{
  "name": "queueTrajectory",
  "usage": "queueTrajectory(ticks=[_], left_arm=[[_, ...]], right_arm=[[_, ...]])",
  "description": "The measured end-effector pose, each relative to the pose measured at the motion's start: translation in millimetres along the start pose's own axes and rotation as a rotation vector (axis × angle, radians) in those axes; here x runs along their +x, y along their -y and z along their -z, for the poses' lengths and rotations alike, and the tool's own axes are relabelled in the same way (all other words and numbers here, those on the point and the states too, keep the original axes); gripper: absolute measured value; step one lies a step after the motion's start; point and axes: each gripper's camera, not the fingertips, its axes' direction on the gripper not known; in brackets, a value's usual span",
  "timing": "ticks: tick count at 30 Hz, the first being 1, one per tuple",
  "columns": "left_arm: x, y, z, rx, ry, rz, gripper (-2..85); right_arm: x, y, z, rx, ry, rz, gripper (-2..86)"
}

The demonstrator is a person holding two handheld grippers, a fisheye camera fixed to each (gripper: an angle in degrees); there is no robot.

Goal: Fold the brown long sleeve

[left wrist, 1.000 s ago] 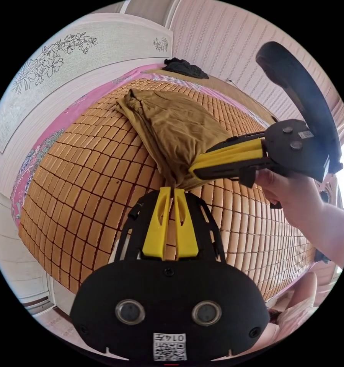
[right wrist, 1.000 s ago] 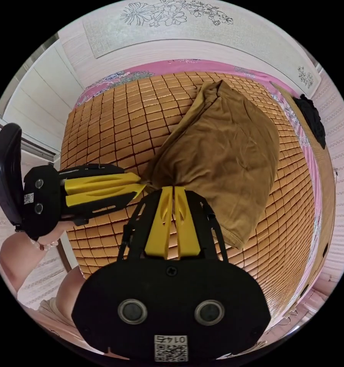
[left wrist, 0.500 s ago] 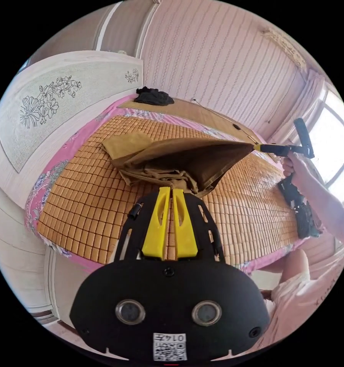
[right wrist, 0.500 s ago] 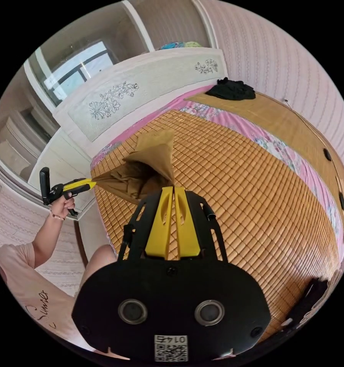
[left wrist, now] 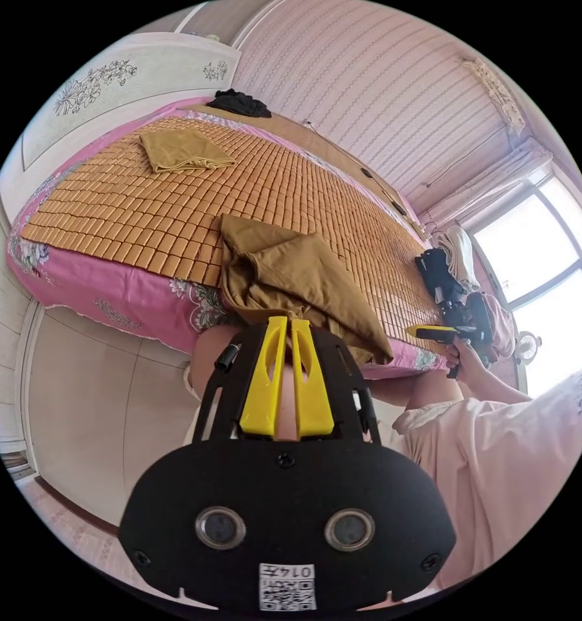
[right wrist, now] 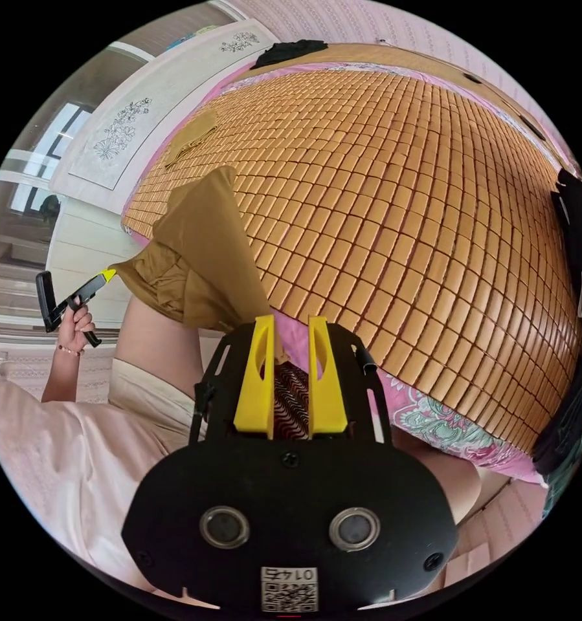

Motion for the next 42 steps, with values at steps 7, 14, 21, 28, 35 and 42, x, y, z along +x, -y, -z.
queueTrajectory(ticks=[7,14,21,28,35,42], left_arm=[[20.4,3.6,35.4,0.044,0.036,-0.041,-1.0],[36.0,3.1,75.3,0.101,0.039,-0.07,-1.0],[59.9,38.6,176.0,0.32,0.006,-0.14,-1.0],[112.0,78.6,313.3,0.682,-0.207,-0.229,-1.0],[181.0,62.7,411.6,0.874,-0.27,-0.373,-1.0],[227.6,1.4,489.0,1.084,-0.359,-0.523,-1.0]], right_arm=[[-53.8,-25.5,-17.6,-0.13,-0.12,0.14,11.2],[-64.4,-62.8,24.0,-0.091,-0.1,0.147,-0.4],[-21.0,-93.1,205.0,0.401,0.464,0.057,-0.4],[-48.8,-135.4,423.2,0.837,0.502,0.233,-0.3],[-102.6,-222.2,553.4,1.006,0.341,0.328,-0.4],[-166.1,-333.5,638.6,1.2,0.293,0.488,-0.4]])
